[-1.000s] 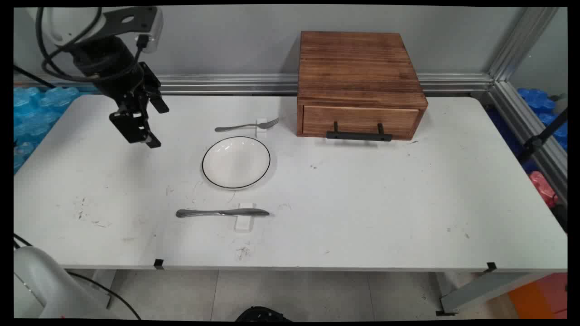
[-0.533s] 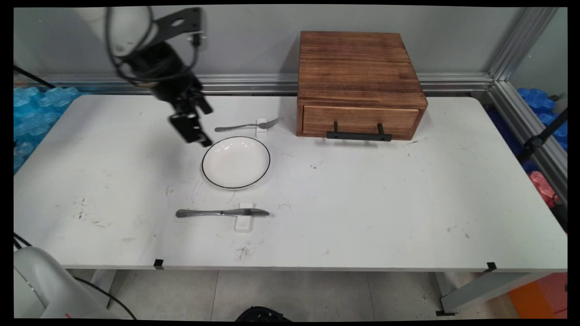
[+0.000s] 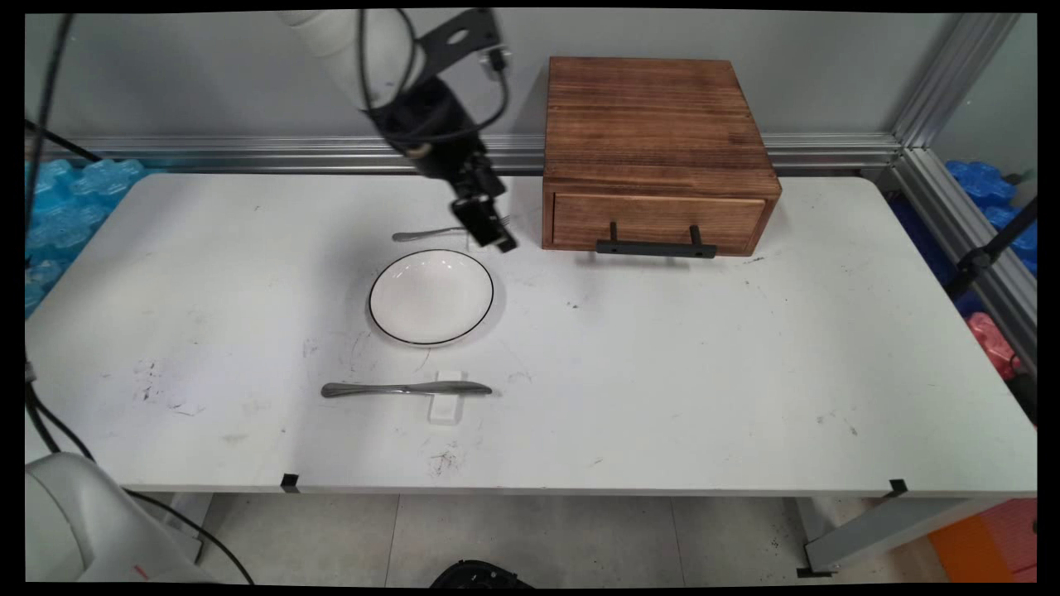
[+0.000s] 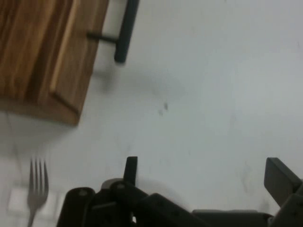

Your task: Open the drawer

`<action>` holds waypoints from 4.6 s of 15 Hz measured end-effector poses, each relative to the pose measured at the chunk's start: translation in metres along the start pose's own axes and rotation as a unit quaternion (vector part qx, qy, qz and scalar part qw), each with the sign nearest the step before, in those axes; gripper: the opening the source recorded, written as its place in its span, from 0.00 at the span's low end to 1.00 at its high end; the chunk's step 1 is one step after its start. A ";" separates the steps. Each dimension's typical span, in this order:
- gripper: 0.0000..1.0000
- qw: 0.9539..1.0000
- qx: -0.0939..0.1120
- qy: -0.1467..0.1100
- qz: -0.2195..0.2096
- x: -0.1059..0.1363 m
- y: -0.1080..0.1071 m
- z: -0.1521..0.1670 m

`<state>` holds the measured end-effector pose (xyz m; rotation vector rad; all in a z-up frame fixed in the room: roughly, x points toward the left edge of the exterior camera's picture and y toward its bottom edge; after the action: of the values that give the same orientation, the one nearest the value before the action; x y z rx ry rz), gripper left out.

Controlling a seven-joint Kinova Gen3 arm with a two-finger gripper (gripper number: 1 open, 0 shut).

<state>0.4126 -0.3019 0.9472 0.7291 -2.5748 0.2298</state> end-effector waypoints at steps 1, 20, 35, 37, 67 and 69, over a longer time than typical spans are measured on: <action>1.00 1.000 0.001 0.008 0.000 0.008 -0.001 0.008; 1.00 0.998 0.041 0.035 0.043 0.098 -0.008 0.159; 1.00 0.997 0.040 0.026 0.060 0.119 -0.012 0.242; 1.00 0.997 0.040 0.024 0.059 0.119 -0.013 0.249; 1.00 0.999 -0.012 0.005 0.049 0.101 0.044 0.255; 1.00 0.999 -0.015 0.005 0.050 0.099 0.052 0.252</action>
<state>0.2141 -0.3724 0.7685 0.5874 -2.6017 0.2256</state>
